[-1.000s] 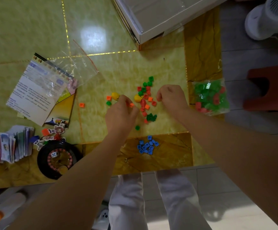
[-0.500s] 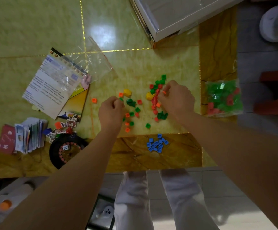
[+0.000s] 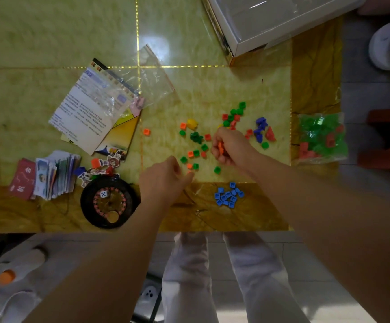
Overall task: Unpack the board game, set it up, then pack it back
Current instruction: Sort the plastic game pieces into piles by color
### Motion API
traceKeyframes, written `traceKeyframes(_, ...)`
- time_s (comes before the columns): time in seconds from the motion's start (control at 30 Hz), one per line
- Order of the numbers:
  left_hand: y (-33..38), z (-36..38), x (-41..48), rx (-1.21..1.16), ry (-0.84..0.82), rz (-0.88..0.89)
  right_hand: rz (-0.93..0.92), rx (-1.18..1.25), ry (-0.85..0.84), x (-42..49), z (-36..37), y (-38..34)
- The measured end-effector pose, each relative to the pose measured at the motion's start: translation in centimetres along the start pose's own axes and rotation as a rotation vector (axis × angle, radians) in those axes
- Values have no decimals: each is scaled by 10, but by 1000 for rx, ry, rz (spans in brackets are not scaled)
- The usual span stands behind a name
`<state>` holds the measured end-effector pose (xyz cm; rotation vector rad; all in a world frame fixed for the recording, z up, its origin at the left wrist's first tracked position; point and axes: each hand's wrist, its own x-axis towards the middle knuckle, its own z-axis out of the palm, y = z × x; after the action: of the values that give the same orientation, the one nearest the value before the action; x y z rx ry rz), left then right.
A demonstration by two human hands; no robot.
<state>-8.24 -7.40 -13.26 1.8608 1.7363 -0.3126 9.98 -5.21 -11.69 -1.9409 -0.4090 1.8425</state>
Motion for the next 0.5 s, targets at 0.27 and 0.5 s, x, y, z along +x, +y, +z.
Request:
traceKeyframes(0.27,4,14,6,-14,-2,22,-173,-91,122,-5,12,30)
traceKeyframes(0.5,-19,17,0,-437,-4,-129,-291,-497,175,-1,30,43)
